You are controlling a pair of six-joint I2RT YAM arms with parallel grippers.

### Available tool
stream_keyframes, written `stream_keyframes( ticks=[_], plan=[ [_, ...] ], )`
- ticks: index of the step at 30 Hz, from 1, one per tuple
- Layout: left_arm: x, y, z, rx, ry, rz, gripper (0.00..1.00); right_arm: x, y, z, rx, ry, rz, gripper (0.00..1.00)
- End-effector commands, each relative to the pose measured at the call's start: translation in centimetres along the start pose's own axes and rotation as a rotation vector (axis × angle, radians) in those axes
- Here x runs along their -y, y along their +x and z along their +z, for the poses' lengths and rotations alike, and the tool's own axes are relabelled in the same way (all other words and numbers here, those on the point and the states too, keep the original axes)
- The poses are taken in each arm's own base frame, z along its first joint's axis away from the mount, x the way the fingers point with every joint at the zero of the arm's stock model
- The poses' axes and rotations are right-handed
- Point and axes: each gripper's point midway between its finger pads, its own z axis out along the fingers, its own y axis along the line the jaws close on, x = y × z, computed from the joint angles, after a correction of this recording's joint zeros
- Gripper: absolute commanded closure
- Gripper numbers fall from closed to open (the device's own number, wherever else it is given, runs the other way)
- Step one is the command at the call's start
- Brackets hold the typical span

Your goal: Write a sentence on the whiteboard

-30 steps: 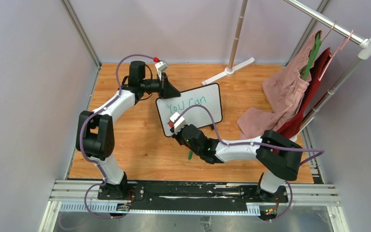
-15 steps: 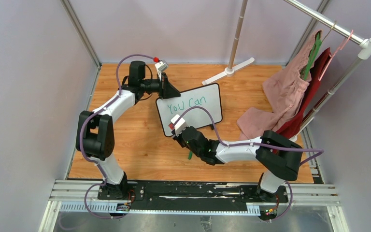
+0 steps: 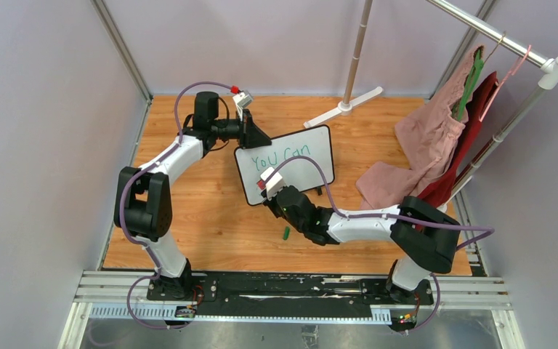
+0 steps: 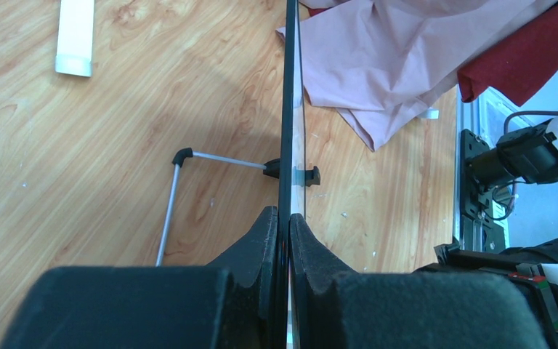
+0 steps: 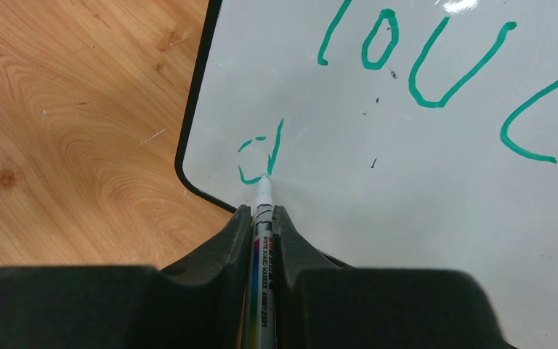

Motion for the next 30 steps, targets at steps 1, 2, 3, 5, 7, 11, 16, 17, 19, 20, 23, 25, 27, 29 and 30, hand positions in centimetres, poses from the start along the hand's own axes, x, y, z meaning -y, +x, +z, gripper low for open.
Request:
stream_keyframes(
  ticks=[1,2,3,5,7,11,16,17,19,20,23,25,27,29,30],
  plan=[
    [0.8,0.3,-0.1,-0.008,-0.003,-0.006,1.0,2.1,-2.4,0.3,0.044,0.064,0.006,1.0],
    [0.8,0.3,-0.1,-0.008,-0.003,-0.006,1.0,2.1,-2.5,0.3,0.047,0.065,0.006,1.0],
    [0.8,0.3,-0.1,-0.008,-0.003,-0.006,1.0,2.2,-2.7,0.3,0.051,0.066,0.008,1.0],
    [0.8,0.3,0.0,-0.009,-0.003,-0.007,1.0,2.2,-3.0,0.3,0.058,0.065,0.008,1.0],
    [0.8,0.3,-0.1,-0.008,-0.003,-0.006,1.0,2.2,-3.2,0.1,0.066,0.061,0.011,1.0],
    [0.7,0.3,0.0,-0.009,-0.004,-0.007,1.0,2.2,-3.5,-0.8,0.089,0.04,0.028,1.0],
    [0.7,0.3,0.0,-0.008,-0.005,-0.008,1.0,2.7,-3.6,-1.8,0.103,0.049,0.042,1.0],
    [0.7,0.2,0.0,-0.008,-0.005,-0.007,1.0,2.8,-3.6,-1.9,0.102,0.054,0.042,1.0],
    [0.7,0.2,0.0,-0.007,-0.005,-0.007,1.0,3.1,-3.4,-1.9,0.099,0.065,0.039,1.0],
    [0.7,0.2,-0.1,-0.007,-0.006,-0.005,1.0,3.1,-3.4,-1.9,0.099,0.067,0.041,1.0],
    [0.7,0.3,0.0,-0.008,-0.008,-0.008,1.0,3.2,-3.4,-1.6,0.1,0.068,0.047,1.0],
    [0.7,0.3,-0.1,-0.008,-0.008,-0.006,1.0,3.0,-3.5,-1.4,0.103,0.062,0.049,1.0],
    [0.6,0.3,0.0,-0.009,-0.009,-0.007,1.0,2.8,-3.6,-1.2,0.105,0.055,0.052,1.0],
    [0.6,0.3,0.0,-0.009,-0.01,-0.008,1.0,2.7,-3.7,-1.1,0.107,0.054,0.053,1.0],
    [0.6,0.3,0.0,-0.009,-0.011,-0.008,1.0,2.6,-3.8,-1.0,0.107,0.053,0.052,1.0]
  ],
)
